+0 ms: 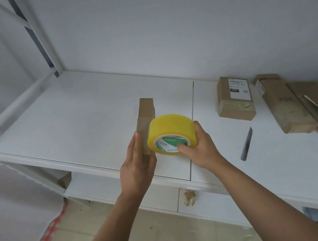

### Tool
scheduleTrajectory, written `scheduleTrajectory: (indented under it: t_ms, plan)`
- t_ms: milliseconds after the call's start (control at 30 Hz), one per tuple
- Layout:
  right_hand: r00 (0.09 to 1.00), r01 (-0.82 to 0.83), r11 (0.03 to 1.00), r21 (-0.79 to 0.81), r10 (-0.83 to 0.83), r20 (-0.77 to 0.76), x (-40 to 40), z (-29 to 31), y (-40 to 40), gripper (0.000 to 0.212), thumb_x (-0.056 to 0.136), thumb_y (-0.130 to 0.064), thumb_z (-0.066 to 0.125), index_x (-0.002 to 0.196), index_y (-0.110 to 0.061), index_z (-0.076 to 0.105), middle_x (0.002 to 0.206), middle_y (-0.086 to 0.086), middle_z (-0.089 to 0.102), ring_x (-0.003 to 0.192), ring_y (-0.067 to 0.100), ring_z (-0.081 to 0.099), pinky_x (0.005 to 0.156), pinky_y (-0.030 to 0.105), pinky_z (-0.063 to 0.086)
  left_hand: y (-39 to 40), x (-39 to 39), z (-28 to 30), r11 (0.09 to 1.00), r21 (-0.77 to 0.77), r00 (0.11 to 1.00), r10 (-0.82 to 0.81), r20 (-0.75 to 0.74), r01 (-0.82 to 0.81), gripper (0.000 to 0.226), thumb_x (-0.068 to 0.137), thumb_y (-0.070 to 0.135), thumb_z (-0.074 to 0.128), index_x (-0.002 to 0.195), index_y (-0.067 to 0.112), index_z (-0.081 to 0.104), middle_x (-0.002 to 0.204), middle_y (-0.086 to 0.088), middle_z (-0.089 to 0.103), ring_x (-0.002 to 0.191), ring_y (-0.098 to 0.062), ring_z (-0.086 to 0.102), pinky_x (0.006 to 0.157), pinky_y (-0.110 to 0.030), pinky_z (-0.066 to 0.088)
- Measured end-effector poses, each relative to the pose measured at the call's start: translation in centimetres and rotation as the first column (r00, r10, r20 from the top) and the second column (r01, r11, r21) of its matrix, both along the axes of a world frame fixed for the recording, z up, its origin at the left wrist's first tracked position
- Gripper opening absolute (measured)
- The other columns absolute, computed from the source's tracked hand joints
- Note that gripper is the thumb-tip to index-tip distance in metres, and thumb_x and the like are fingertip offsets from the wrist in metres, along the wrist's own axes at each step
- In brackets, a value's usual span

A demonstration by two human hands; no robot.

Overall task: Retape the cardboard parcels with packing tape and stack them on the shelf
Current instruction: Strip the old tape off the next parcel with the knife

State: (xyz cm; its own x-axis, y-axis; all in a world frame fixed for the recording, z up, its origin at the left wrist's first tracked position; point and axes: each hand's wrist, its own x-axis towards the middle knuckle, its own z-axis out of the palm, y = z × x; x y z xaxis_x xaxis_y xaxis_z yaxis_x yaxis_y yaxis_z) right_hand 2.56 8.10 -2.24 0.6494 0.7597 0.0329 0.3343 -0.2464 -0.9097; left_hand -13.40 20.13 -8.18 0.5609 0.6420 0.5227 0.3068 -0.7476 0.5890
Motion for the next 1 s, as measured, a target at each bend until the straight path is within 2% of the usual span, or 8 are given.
scheduleTrajectory:
  t_ms: [200, 333, 400, 500, 567, 667, 833, 1000]
  plan:
    - [0.993, 0.021, 1.000, 0.021, -0.019, -0.115, -0.2, -1.1, -0.1, 0.048, 0.087, -0.009, 0.072, 0.120, -0.031, 0.045, 0.105, -0.011, 0.060, 0.092, 0.000, 0.060, 0.065, 0.008, 0.049, 0.7, -0.4, -0.3, 0.996, -0.017, 0.996, -0.083, 0.016, 0.083, 0.056, 0.095, 0.041, 0.053, 0.143, 0.013, 0.051, 0.153, -0.004, 0.044, 0.114, -0.020, 0.063, 0.062, -0.038, 0.062]
    - [0.995, -0.003, 1.000, -0.003, 0.002, -0.096, 0.4, -0.9, -0.2, 0.046, 0.087, -0.010, 0.072, 0.118, -0.028, 0.045, 0.104, -0.008, 0.060, 0.092, 0.005, 0.061, 0.064, 0.010, 0.050, 0.9, -0.9, 0.4, 0.988, -0.032, 0.988, -0.152, 0.016, 0.153, 0.045, 0.094, 0.041, 0.054, 0.138, 0.029, 0.051, 0.154, -0.004, 0.040, 0.103, -0.012, 0.058, 0.063, -0.037, 0.062]
    - [0.999, -0.014, 1.000, -0.009, 0.014, -0.043, 0.7, -0.2, -0.2, 0.042, 0.085, -0.014, 0.074, 0.113, -0.025, 0.045, 0.098, -0.007, 0.060, 0.089, 0.011, 0.062, 0.063, 0.013, 0.050, 0.7, -0.8, 0.4, 0.983, -0.058, 0.984, -0.170, 0.052, 0.172, 0.043, 0.095, 0.037, 0.056, 0.137, 0.027, 0.053, 0.152, -0.006, 0.040, 0.109, -0.009, 0.057, 0.072, -0.034, 0.060]
    - [0.999, -0.010, 1.000, -0.008, 0.010, 0.047, 0.7, 1.7, 0.1, 0.042, 0.072, -0.031, 0.067, 0.106, -0.026, 0.043, 0.086, -0.007, 0.057, 0.076, -0.001, 0.058, 0.058, 0.017, 0.046, -0.4, 0.1, 0.3, 0.959, -0.190, 0.972, -0.183, 0.150, 0.210, 0.044, 0.096, 0.028, 0.059, 0.139, 0.018, 0.053, 0.148, -0.003, 0.044, 0.128, -0.012, 0.052, 0.085, -0.024, 0.055]
    - [0.995, -0.021, 1.000, 0.009, 0.020, 0.093, 0.5, 2.5, 0.4, 0.040, 0.069, -0.032, 0.064, 0.102, -0.029, 0.041, 0.082, -0.009, 0.055, 0.071, -0.006, 0.055, 0.056, 0.015, 0.043, -1.3, 0.8, 0.1, 0.934, -0.295, 0.973, -0.157, 0.172, 0.203, 0.042, 0.095, 0.028, 0.058, 0.135, 0.016, 0.052, 0.130, 0.000, 0.056, 0.110, -0.007, 0.058, 0.077, -0.012, 0.049]
    - [0.990, -0.060, 0.998, 0.004, 0.059, 0.126, -0.1, 2.6, 1.2, 0.041, 0.075, -0.028, 0.072, 0.104, -0.028, 0.042, 0.082, -0.011, 0.054, 0.071, -0.004, 0.055, 0.058, 0.017, 0.044, -1.3, 0.7, -0.3, 0.894, -0.411, 0.974, -0.104, 0.201, 0.180, 0.029, 0.093, 0.029, 0.057, 0.120, 0.021, 0.054, 0.096, 0.014, 0.060, 0.080, -0.006, 0.058, 0.062, -0.012, 0.045]
    - [0.982, -0.148, 0.986, -0.073, 0.155, 0.103, -1.0, 0.8, 3.2, 0.044, 0.084, -0.027, 0.077, 0.106, -0.026, 0.039, 0.090, -0.009, 0.055, 0.084, 0.015, 0.062, 0.068, 0.036, 0.052, 1.9, -0.8, -2.0, 0.812, -0.543, 0.977, -0.181, 0.112, 0.213, 0.023, 0.091, 0.047, 0.057, 0.112, 0.039, 0.057, 0.084, 0.009, 0.065, 0.073, -0.011, 0.058, 0.065, -0.024, 0.051]
    - [0.982, -0.179, 0.978, -0.107, 0.185, 0.047, -1.4, -1.0, 4.3, 0.049, 0.083, -0.034, 0.079, 0.111, -0.027, 0.039, 0.098, -0.014, 0.055, 0.093, 0.013, 0.061, 0.076, 0.039, 0.055, 2.7, -1.0, -3.5, 0.701, -0.677, 0.969, -0.235, 0.079, 0.225, 0.042, 0.083, 0.055, 0.063, 0.117, 0.030, 0.058, 0.101, 0.006, 0.069, 0.091, -0.013, 0.065, 0.082, -0.035, 0.056]
